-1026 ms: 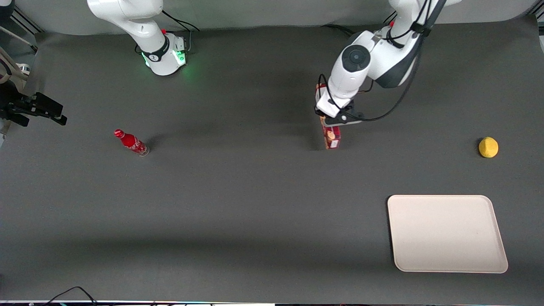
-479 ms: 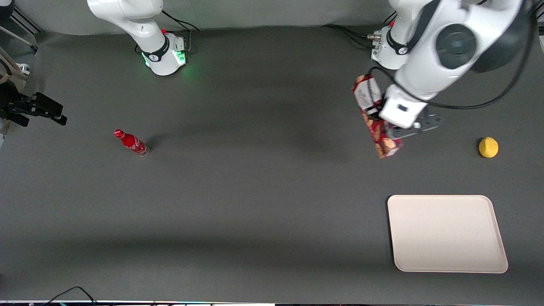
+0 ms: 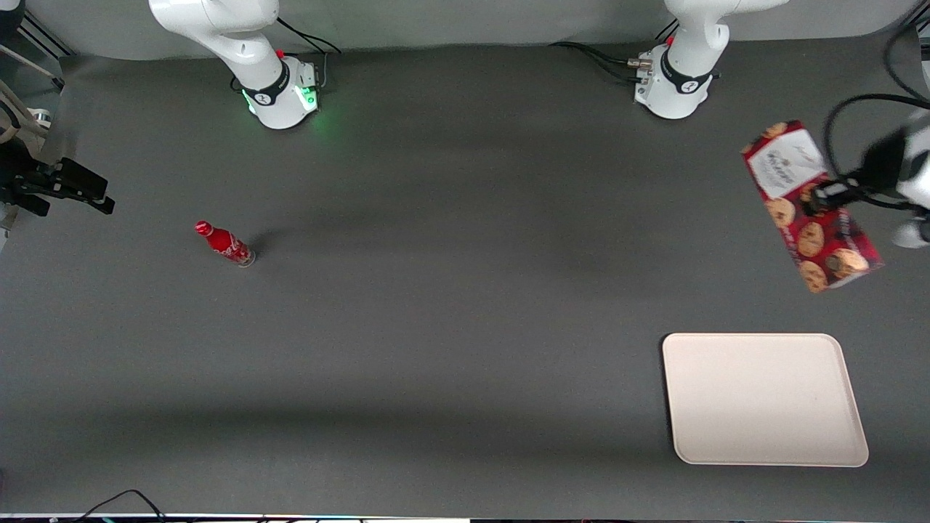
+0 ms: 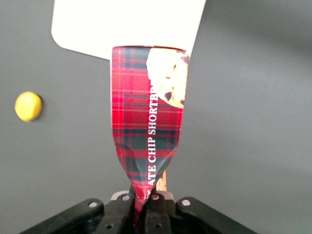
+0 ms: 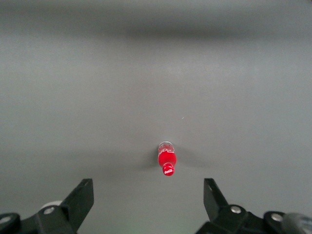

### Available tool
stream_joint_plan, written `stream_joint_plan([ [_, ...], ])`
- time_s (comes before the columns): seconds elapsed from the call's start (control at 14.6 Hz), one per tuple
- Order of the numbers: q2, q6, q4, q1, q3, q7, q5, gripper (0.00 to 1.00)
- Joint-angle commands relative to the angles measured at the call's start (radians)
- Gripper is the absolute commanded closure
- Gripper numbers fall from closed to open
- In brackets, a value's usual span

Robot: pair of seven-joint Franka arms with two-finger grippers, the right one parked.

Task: Place red cookie box on tray
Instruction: 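Lift the held box and carry it toward the white tray, then lower the box onto the white tray and open the left gripper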

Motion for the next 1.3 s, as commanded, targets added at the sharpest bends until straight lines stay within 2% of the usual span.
stream_joint_plan([
  [0.0, 0.237, -0.034, 0.251, -0.021, 0.122, 0.172, 0.064, 1.0],
  [0.14, 0.372, 0.018, 0.346, -0.014, 0.166, 0.272, 0.11, 1.0],
  [0.27, 0.504, 0.104, 0.408, -0.014, 0.24, 0.343, 0.109, 1.0],
  [0.48, 0.644, 0.254, 0.428, -0.001, 0.252, 0.444, 0.109, 1.0],
  [0.75, 0.803, 0.466, 0.43, 0.056, 0.252, 0.656, 0.066, 1.0],
  [1.03, 0.909, 0.543, 0.486, 0.085, 0.252, 0.65, 0.002, 1.0],
  [1.23, 0.939, 0.578, 0.497, 0.099, 0.252, 0.64, -0.052, 1.0],
])
